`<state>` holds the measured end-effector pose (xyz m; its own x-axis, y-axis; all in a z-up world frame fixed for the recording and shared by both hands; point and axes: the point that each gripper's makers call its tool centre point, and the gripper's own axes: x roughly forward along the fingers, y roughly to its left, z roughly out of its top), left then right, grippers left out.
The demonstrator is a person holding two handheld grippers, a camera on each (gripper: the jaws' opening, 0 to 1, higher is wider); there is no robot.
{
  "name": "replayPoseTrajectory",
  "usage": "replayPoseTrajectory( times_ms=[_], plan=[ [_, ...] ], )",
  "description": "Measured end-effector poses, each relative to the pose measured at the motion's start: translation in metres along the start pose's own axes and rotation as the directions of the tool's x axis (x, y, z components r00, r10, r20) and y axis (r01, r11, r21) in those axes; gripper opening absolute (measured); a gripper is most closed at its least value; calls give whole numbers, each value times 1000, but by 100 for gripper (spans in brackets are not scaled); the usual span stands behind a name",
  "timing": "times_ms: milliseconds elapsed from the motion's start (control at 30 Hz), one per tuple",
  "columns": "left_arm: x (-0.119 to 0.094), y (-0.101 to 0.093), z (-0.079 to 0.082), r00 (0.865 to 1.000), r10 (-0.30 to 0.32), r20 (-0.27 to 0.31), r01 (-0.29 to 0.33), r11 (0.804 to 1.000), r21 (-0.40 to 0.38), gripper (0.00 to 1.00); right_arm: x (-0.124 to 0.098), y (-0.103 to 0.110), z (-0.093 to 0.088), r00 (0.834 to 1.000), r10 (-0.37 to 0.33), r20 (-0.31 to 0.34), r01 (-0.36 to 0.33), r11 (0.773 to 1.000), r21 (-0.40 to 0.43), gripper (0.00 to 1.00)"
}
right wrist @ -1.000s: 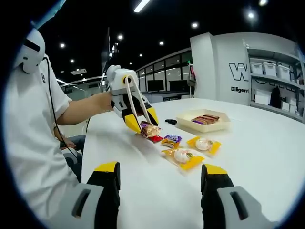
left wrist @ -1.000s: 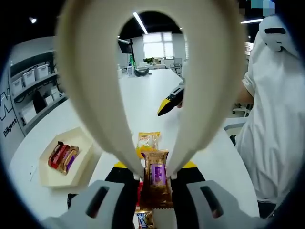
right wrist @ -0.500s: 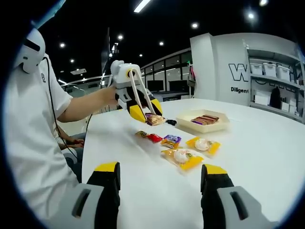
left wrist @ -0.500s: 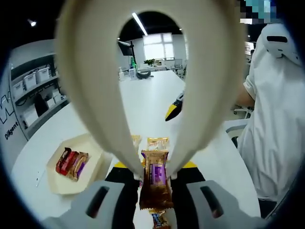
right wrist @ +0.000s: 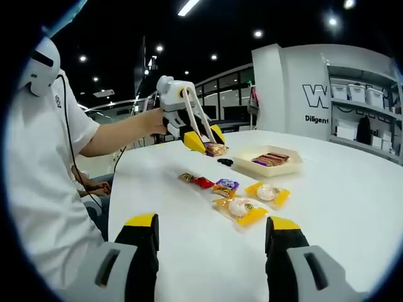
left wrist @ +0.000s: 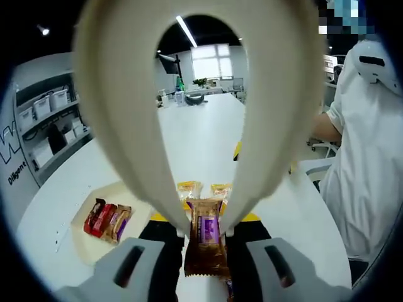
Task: Place the target food into the container with the food tongs after gripping and lifting it, then release it inside without dropping or visibly crushing the food.
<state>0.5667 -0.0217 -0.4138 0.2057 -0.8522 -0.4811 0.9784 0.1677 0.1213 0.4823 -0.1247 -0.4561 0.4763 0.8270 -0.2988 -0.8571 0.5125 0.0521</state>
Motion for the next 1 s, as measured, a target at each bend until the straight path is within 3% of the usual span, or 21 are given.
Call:
replayPoseTrajectory(
  times_ms=[433,1000],
  plan=[
    [4,30,2,1000,15,-6,-16,1000,-7,23,1,1,-1,1000,2,-2,-2,1000,2,68],
    [21,65,-7,999,18,-37,-19,999,-39,23,0,-2,-4,1000,-4,-3,4,1000,15,68]
  ],
)
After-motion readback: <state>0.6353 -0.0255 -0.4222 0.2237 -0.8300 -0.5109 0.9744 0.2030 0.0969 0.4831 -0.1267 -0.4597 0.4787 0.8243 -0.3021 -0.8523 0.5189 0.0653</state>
